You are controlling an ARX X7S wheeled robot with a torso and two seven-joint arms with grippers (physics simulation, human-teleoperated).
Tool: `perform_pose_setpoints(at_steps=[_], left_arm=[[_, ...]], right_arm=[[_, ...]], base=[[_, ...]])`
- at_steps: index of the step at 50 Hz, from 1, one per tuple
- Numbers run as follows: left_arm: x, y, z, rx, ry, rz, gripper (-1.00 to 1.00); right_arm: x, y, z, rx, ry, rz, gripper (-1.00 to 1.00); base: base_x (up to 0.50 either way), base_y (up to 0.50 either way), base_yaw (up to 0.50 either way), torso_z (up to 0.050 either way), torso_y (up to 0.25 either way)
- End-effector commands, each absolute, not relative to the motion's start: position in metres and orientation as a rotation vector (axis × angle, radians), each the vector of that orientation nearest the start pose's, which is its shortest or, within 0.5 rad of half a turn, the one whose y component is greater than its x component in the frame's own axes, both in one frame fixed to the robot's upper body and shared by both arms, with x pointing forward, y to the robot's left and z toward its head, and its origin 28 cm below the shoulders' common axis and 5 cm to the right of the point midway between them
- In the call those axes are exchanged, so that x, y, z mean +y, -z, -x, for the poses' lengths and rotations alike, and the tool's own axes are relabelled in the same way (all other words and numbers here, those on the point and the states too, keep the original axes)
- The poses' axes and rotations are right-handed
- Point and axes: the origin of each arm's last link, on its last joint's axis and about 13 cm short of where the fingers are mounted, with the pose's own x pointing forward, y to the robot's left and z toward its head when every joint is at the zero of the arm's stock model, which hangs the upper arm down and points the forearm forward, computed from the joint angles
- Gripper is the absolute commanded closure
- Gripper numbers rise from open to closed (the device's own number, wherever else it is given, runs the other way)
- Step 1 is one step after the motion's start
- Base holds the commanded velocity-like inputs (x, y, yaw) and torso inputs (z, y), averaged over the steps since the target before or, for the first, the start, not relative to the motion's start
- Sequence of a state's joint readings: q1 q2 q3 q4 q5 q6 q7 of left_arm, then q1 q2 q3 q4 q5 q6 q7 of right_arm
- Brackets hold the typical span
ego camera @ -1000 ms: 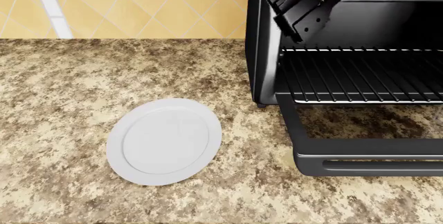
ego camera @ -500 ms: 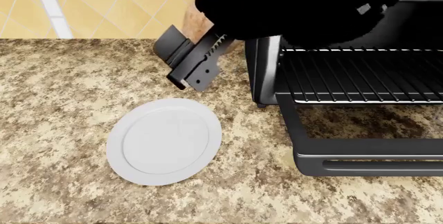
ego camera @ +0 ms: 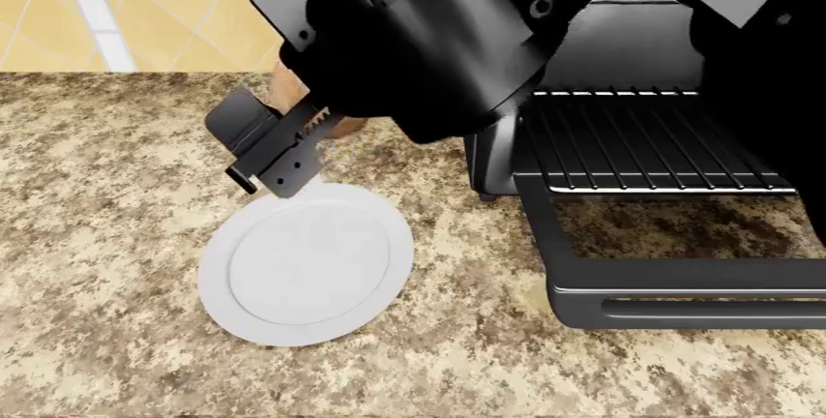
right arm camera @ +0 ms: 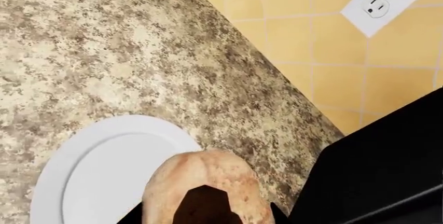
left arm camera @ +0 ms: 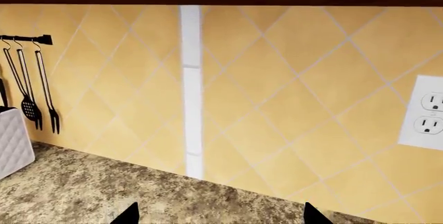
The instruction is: Pick the bread from the rack and place it on the plate on the counter.
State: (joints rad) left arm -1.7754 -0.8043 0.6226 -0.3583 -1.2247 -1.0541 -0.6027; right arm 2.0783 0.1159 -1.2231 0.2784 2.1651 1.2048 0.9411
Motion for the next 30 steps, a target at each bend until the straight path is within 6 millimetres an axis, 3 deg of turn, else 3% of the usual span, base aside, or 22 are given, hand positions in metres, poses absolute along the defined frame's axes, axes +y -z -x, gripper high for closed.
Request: perform_pose_setpoints(at_steps=[1,10,30], left_arm=[[0.347,-0.409,-0.299,0.008,-0.314,0.021,-1.0],[0.349,-0.406,-0.301,0.016,-0.317,0.027,-1.0],[0.351,-0.396,-0.306,0.03,-0.316,0.042,-1.0]], right_arm=[[0.042,-0.39,-0.246,0.395,-0.57,0.593,1.0],[0.042,-0.394,-0.285,0.413,-0.52,0.533,1.0],[0.058,-0.351,-0.287,0.463,-0.592,0.639,1.0]], base=[[0.0,0.0,0.0,0.0,0.0],[0.0,0.0,0.0,0.0,0.0],[0.0,0.0,0.0,0.0,0.0]])
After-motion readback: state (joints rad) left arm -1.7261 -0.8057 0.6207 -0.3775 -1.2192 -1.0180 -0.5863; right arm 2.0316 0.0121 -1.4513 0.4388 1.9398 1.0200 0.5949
